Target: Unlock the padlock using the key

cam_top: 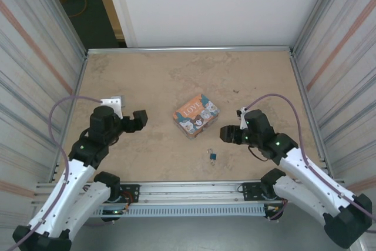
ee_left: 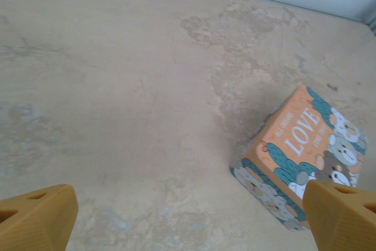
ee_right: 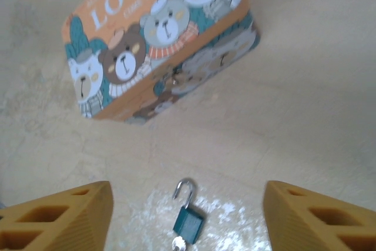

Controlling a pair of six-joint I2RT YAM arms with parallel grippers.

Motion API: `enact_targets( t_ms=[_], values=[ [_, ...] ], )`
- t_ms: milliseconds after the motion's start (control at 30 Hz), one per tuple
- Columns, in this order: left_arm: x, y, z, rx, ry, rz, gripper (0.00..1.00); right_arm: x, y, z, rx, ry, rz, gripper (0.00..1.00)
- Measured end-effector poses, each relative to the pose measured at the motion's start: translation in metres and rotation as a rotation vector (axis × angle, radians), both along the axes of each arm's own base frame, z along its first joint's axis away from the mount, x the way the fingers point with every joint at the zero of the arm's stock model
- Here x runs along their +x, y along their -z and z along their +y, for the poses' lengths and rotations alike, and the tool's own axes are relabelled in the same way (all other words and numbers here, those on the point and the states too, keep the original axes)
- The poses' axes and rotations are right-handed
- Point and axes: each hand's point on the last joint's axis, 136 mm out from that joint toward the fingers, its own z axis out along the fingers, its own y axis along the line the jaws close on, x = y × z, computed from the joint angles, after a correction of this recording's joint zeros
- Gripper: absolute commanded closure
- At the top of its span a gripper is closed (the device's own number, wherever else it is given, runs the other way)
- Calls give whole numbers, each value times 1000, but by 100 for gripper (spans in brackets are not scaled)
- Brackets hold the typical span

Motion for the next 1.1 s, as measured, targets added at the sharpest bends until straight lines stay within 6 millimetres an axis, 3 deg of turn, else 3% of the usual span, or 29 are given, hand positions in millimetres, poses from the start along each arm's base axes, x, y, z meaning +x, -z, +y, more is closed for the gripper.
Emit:
enact_targets(
  t_ms=[400, 600, 833, 933, 1100],
  values=[
    [-1, -2, 39, 139, -158, -70, 1, 25, -46, -60, -64, 200, -203, 0],
    [11, -4, 51, 193, -226, -145, 1, 40, -53, -86, -164, 269, -248, 1],
    [28, 3, 66, 237, -326, -224, 2, 61, -56, -133, -303, 436, -319, 1],
    [36, 11, 75, 276, -372, -209, 2, 70, -48, -152, -345, 500, -357, 1],
    [44, 37, 88, 348, -434, -173, 2, 82, -10, -164, -419, 500, -336, 1]
  ],
)
